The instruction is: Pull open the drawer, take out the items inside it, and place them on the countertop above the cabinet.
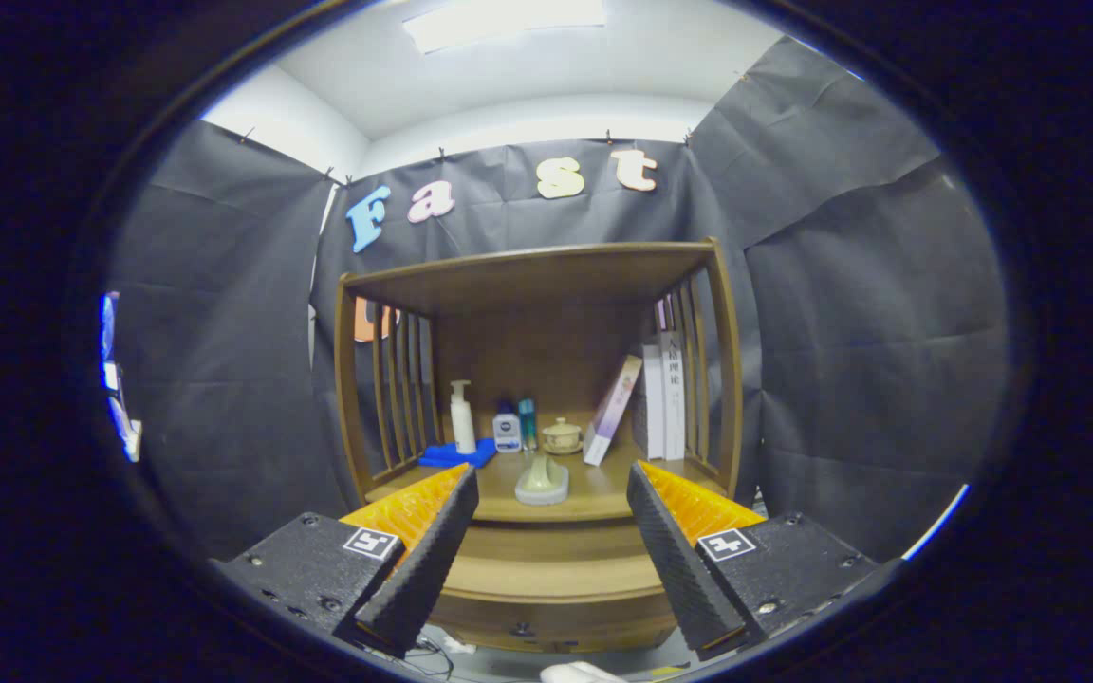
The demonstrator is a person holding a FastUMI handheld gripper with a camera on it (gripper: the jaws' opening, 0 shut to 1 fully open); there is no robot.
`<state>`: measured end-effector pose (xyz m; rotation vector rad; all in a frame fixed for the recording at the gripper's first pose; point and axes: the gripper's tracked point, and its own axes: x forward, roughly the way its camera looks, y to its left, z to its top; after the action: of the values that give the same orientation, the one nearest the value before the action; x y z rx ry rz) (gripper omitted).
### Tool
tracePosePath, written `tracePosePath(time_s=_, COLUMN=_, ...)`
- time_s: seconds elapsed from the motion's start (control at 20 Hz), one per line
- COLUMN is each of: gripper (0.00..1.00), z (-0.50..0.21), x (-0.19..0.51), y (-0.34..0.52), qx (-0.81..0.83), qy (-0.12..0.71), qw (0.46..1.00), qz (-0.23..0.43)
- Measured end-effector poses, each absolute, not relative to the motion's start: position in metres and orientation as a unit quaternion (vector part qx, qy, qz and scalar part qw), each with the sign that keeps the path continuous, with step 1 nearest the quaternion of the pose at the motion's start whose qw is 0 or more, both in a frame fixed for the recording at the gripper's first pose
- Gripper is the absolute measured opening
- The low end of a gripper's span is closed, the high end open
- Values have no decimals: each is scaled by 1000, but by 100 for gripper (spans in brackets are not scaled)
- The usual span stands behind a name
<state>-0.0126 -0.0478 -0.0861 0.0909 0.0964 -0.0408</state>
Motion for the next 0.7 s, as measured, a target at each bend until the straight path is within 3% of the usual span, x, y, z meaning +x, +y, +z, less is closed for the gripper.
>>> tracePosePath(time_s=0.7, gripper=98, z=-245, x=-24, y=-18, qx=36, qy=142, qw=989, qz=-24)
